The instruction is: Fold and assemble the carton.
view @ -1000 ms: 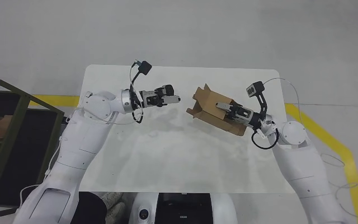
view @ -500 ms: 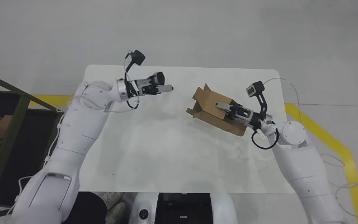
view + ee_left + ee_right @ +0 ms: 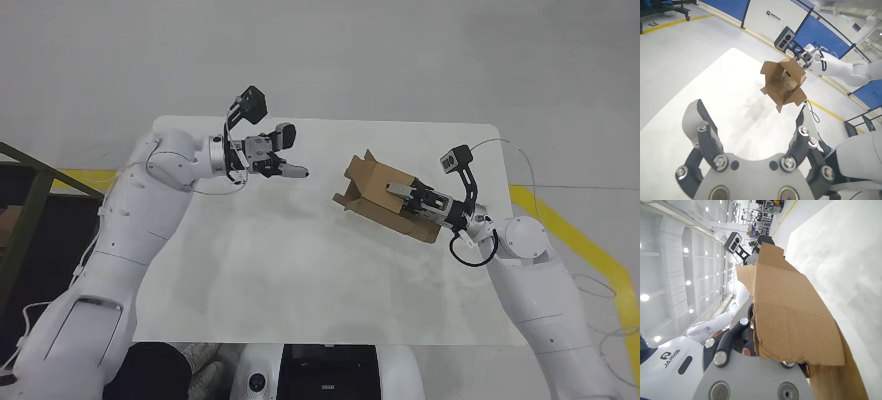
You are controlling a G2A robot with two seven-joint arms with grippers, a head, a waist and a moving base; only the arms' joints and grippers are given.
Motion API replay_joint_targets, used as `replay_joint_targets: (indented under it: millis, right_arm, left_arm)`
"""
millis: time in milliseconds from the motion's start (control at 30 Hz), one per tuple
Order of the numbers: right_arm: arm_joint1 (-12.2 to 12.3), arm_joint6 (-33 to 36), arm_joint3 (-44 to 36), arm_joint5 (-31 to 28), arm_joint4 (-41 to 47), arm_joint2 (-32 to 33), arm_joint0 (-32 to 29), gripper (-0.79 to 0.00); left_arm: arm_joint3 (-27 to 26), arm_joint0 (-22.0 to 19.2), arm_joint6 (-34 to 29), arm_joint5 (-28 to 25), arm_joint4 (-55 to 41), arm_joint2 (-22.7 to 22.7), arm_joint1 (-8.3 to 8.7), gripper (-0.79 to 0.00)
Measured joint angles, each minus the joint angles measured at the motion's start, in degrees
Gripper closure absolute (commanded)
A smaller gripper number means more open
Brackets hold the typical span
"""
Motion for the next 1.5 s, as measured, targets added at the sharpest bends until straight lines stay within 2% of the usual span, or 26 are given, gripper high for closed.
replay_joint_targets:
  millis: [133,267,467,533,667,1000,1133,1233,1367,1500]
  right_arm:
    - [0.0,0.0,0.0,0.0,0.0,0.0,0.0,0.0]
    - [0.0,0.0,0.0,0.0,0.0,0.0,0.0,0.0]
    - [0.0,0.0,0.0,0.0,0.0,0.0,0.0,0.0]
    - [0.0,0.0,0.0,0.0,0.0,0.0,0.0,0.0]
    - [0.0,0.0,0.0,0.0,0.0,0.0,0.0,0.0]
    - [0.0,0.0,0.0,0.0,0.0,0.0,0.0,0.0]
    - [0.0,0.0,0.0,0.0,0.0,0.0,0.0,0.0]
    - [0.0,0.0,0.0,0.0,0.0,0.0,0.0,0.0]
    - [0.0,0.0,0.0,0.0,0.0,0.0,0.0,0.0]
    - [0.0,0.0,0.0,0.0,0.0,0.0,0.0,0.0]
  left_arm:
    - [-5.1,1.7,6.4,0.0,8.6,0.1,1.37,-0.785]
    - [-8.0,3.3,17.6,0.0,20.6,1.6,3.0,-0.785]
    - [-6.4,2.7,36.9,0.0,35.8,5.1,5.36,-0.785]
    - [-6.2,2.6,39.9,0.0,37.4,5.3,5.47,-0.785]
    - [-6.3,2.6,37.9,0.0,36.4,5.3,5.43,-0.785]
    - [-6.2,2.7,37.9,0.2,36.6,5.2,5.43,-0.785]
    - [-6.0,3.5,36.2,4.8,39.4,5.2,5.39,-0.785]
    - [-4.5,2.9,36.2,3.9,41.9,5.5,5.35,-0.785]
    - [-1.3,1.5,38.7,0.0,48.4,6.6,5.39,-0.785]
    - [0.9,0.7,43.4,0.0,54.1,9.2,5.55,-0.785]
